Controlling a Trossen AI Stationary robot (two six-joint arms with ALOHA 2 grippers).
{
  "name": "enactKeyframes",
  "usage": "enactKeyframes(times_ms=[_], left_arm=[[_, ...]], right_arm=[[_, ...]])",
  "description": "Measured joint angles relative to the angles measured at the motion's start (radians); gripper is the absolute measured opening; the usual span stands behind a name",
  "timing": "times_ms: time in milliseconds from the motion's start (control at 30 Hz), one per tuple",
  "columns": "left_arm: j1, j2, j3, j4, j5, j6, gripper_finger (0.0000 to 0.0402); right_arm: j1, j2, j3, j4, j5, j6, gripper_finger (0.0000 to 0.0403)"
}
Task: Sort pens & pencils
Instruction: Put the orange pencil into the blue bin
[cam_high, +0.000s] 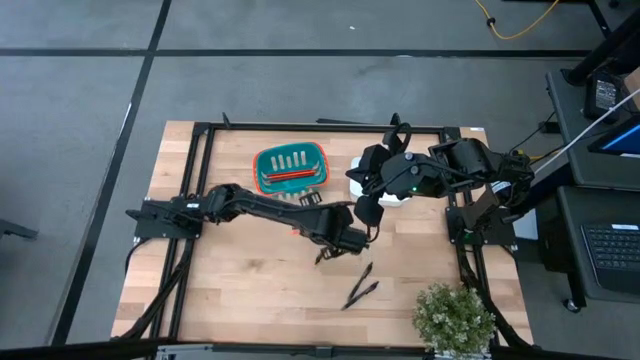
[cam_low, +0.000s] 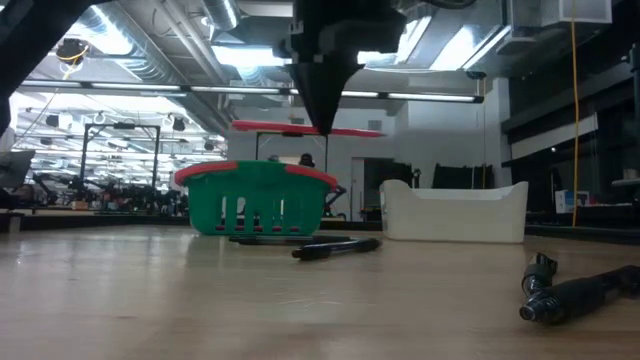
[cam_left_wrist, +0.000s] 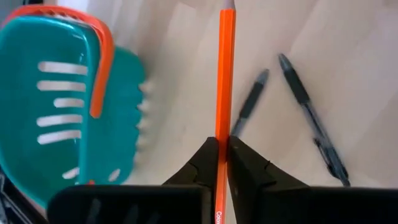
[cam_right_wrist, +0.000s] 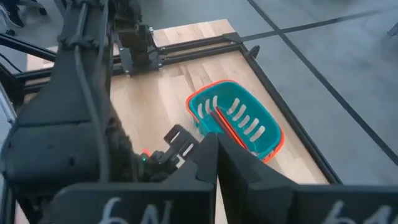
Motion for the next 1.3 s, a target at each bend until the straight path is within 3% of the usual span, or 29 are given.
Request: enactKeyframes(times_ms=[267, 467, 767, 1033, 1300], left_arm=[[0.078, -0.001, 0.0, 0.001, -0.007, 0.121, 0.0018], [0.136, -0.08, -0.025, 0.002, -0.007, 0.177, 0.0019], [0.271, -0.28, -0.237, -0.001, -0.023, 0.182, 0.0019], [0.402, -0.313, -0.423, 0.002, -0.051, 0.269, 0.0019], [0.503, -0.313, -0.495, 0.092, -0.066, 0.361, 0.0019]], right_arm=[[0.0, 0.0, 0.0, -0.076, 0.004, -0.001, 0.001], [0.0, 0.0, 0.0, -0.147, 0.008, -0.001, 0.001], [0.0, 0.0, 0.0, -0.178, 0.039, 0.001, 0.001], [-0.003, 0.0, 0.0, -0.168, 0.073, 0.002, 0.001], [-0.026, 0.0, 0.0, -0.143, 0.085, -0.037, 0.001]])
